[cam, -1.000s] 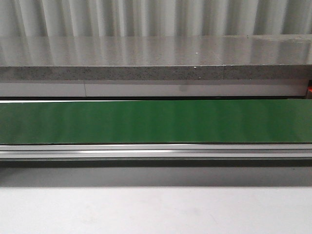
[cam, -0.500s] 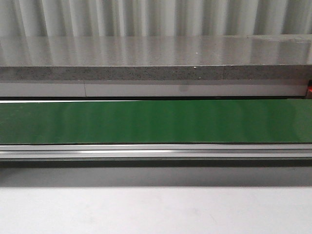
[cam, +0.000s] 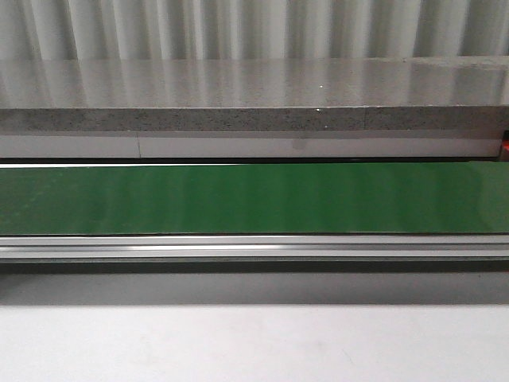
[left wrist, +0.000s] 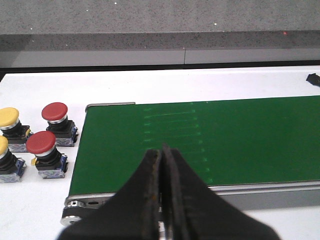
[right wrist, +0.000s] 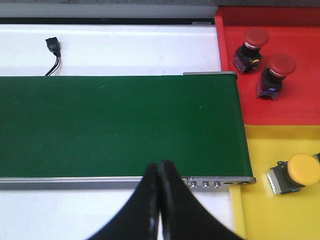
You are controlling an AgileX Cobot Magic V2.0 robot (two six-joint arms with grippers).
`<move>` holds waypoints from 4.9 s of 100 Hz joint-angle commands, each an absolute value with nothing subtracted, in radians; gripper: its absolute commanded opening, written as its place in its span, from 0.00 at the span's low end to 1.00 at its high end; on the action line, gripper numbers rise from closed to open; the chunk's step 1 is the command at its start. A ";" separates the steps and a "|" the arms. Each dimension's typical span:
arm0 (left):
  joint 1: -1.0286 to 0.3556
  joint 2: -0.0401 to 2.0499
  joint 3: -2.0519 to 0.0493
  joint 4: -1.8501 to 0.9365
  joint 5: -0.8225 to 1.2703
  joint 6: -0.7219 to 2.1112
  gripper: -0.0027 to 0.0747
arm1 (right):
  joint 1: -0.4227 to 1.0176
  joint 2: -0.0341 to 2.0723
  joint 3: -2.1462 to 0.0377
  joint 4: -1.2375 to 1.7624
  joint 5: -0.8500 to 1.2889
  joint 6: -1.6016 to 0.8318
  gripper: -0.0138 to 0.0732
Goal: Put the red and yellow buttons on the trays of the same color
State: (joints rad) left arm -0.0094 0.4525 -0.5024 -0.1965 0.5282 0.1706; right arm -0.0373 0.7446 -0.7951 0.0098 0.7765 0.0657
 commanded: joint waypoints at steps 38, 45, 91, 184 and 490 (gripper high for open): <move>-0.019 0.456 -0.531 -0.206 0.441 0.175 0.48 | -0.035 0.739 -0.819 0.006 0.754 0.056 0.08; -0.019 0.456 -0.531 -0.206 0.441 0.175 0.71 | -0.035 0.739 -0.819 0.006 0.754 0.056 0.08; 0.015 0.481 -0.557 -0.200 0.360 0.064 0.87 | -0.035 0.739 -0.819 0.006 0.754 0.056 0.08; 0.370 1.388 -0.892 -0.320 0.325 -0.102 0.86 | -0.035 0.739 -0.819 0.006 0.755 0.056 0.08; 0.108 1.322 -1.016 -0.270 0.571 0.224 0.01 | -0.035 0.739 -0.819 0.006 0.755 0.056 0.08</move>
State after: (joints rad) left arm 0.1156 1.3481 -0.9867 -0.2622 0.6159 0.2225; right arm -0.0373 0.7446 -0.7927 0.0098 0.8136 0.0657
